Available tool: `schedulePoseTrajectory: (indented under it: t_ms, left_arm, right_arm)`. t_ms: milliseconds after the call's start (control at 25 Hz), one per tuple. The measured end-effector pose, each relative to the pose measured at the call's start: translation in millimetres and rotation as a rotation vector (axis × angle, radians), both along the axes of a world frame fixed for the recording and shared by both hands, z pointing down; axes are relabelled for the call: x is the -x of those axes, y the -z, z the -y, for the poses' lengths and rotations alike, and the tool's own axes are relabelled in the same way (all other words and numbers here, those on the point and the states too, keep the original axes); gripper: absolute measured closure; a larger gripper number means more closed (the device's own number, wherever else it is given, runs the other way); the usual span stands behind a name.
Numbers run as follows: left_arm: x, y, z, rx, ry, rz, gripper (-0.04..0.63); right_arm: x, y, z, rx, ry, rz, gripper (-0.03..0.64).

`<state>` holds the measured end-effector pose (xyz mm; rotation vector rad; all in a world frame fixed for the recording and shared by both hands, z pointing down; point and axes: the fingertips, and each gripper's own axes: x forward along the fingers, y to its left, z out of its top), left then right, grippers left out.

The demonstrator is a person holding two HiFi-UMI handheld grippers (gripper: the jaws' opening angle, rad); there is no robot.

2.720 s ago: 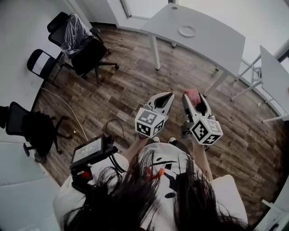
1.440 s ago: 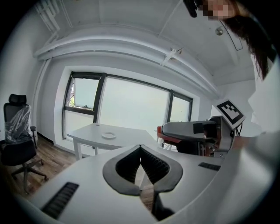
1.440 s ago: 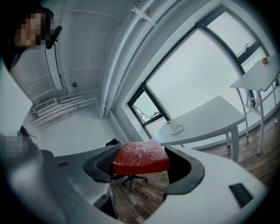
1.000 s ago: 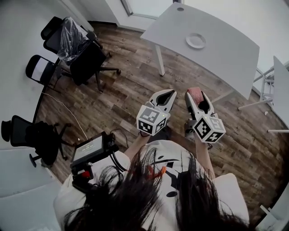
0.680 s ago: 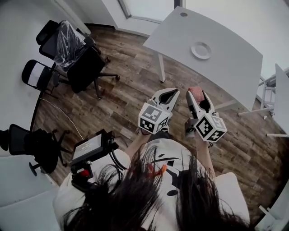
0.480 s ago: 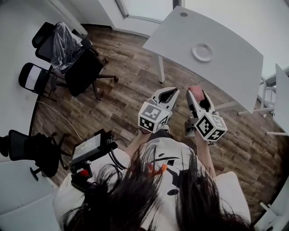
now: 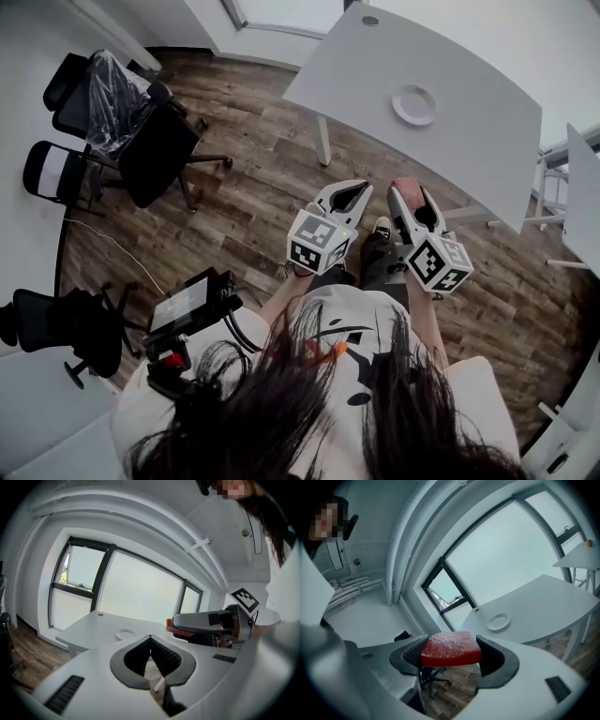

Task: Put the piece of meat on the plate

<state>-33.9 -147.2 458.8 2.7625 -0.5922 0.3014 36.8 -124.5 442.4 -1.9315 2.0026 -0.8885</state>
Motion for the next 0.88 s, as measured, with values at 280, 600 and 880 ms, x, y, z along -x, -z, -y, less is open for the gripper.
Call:
schedulePoseTrajectory:
  t_ms: [280,600,880]
  left_arm:
    - [-16,-15,30,0.017,0.025,0.013,0.589]
    - [-55,-22,95,0.031,0.088,0.028,0.589]
    - [-110,-36,149,0.064,0.118,0.041,0.589]
  right_arm:
    - [-29,-15,29,0.015,-0.005,0.013,0.311]
    - [-81,-21,96,0.021,0.038,-0.007,0.311]
    - [-142,-47,160,0.083,0.089,-0.034,0.311]
